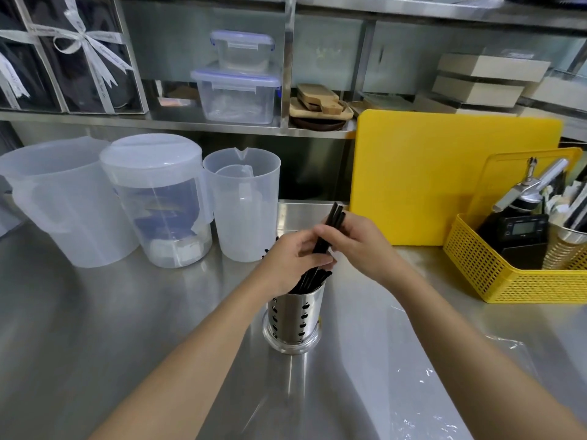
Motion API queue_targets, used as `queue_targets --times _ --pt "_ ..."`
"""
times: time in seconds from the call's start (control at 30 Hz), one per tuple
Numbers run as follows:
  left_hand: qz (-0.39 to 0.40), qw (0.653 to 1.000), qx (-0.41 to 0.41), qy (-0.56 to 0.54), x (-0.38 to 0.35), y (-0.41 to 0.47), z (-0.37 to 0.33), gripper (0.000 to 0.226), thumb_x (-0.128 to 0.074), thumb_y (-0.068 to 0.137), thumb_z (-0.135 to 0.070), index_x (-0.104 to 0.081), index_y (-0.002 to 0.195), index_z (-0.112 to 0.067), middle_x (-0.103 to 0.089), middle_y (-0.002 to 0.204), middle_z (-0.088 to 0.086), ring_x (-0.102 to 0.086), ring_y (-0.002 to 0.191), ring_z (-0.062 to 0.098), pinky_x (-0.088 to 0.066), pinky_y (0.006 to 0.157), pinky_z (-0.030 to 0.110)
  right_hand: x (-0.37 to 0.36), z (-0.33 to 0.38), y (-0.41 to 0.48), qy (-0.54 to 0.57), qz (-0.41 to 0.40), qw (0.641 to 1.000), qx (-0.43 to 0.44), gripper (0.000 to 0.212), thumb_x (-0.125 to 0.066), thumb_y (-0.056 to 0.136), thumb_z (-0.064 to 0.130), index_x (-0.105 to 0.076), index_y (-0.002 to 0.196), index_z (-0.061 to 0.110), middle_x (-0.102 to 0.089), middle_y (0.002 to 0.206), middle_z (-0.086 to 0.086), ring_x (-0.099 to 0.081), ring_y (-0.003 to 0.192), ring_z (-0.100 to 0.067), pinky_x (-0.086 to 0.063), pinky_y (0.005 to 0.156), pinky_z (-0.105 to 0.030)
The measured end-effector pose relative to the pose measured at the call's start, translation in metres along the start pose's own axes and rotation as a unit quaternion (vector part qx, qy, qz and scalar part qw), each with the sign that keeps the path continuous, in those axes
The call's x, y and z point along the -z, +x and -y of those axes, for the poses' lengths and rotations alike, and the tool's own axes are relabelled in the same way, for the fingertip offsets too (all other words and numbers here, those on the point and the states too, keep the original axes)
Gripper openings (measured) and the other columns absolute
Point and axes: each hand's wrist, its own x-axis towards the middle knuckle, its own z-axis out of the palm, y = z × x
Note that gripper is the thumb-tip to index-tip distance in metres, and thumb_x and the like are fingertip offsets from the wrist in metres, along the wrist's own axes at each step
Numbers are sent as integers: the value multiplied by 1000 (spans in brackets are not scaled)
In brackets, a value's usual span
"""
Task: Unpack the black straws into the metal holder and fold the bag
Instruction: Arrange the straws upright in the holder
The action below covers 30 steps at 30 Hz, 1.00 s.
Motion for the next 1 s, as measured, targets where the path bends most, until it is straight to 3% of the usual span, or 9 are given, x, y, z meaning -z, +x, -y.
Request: queue_targets --times 0.1,0.17,0.27,0.33,0.4,0.5,0.67,0.83,1.0 --pt "-20 1000 -11 13 5 2 4 29 -64 81 -4 -72 79 -32 -74 73 -5 -68 72 12 -53 77 24 3 -4 1 21 -1 1000 0 14 -53 91 25 -62 82 19 -61 67 11 -57 62 1 -44 57 -12" --pt "-54 998 -6 8 7 4 4 23 -66 80 -6 -71 77 -29 -74 72 -5 -68 72 13 -53 78 26 4 -6 0 39 -24 999 10 16 -54 91 22 -61 76 24 -59 59 15 -53 56 2 -39 53 -10" --pt "-177 983 -8 -43 11 9 1 12 -62 84 -9 -63 76 -18 -73 66 -4 -69 67 11 -54 68 22 7 -9 -1 116 -187 975 26 26 -54 91 24 -59 65 22 -52 51 10 -46 50 -4 -38 51 -20" --pt "-281 953 3 -111 18 15 -3 9 -55 90 -13 -59 81 -14 -72 68 -1 -71 69 14 -57 64 23 12 -8 -1 195 -309 930 47 30 -53 91 23 -59 63 14 -50 44 9 -41 42 -4 -34 42 -16" --pt "-340 917 46 -201 27 19 -6 11 -50 93 -15 -57 85 -12 -73 80 5 -72 76 18 -59 71 31 16 -6 -1 273 -368 887 52 25 -57 89 19 -62 65 13 -54 45 6 -40 38 -6 -33 37 -16" --pt "-311 888 103 -324 32 23 -7 14 -46 95 -12 -56 87 -7 -69 96 13 -70 87 23 -59 73 38 11 -9 -2 337 -359 870 16 13 -61 84 6 -66 73 9 -66 56 1 -47 39 -12 -35 37 -19" --pt "-245 853 97 -450 23 23 -10 17 -40 96 -8 -57 97 -8 -68 100 10 -71 83 21 -59 62 34 -17 -21 -11 287 -260 922 -19 25 -60 78 -11 -69 74 12 -66 53 2 -55 44 -11 -40 40 -18" --pt "-181 857 33 -482 23 20 -16 22 -42 95 -8 -57 110 -15 -68 109 2 -70 93 18 -59 75 38 -33 -22 -16 261 -229 937 -34 26 -63 78 -8 -68 70 16 -67 55 10 -52 42 -1 -38 42 -11" --pt "-155 879 6 -451 22 15 -14 25 -39 96 -7 -57 111 -17 -74 102 -4 -68 98 15 -58 79 36 -33 -25 -16 265 -234 935 -36 24 -65 79 -3 -69 71 20 -69 60 7 -53 45 -2 -39 42 -12"
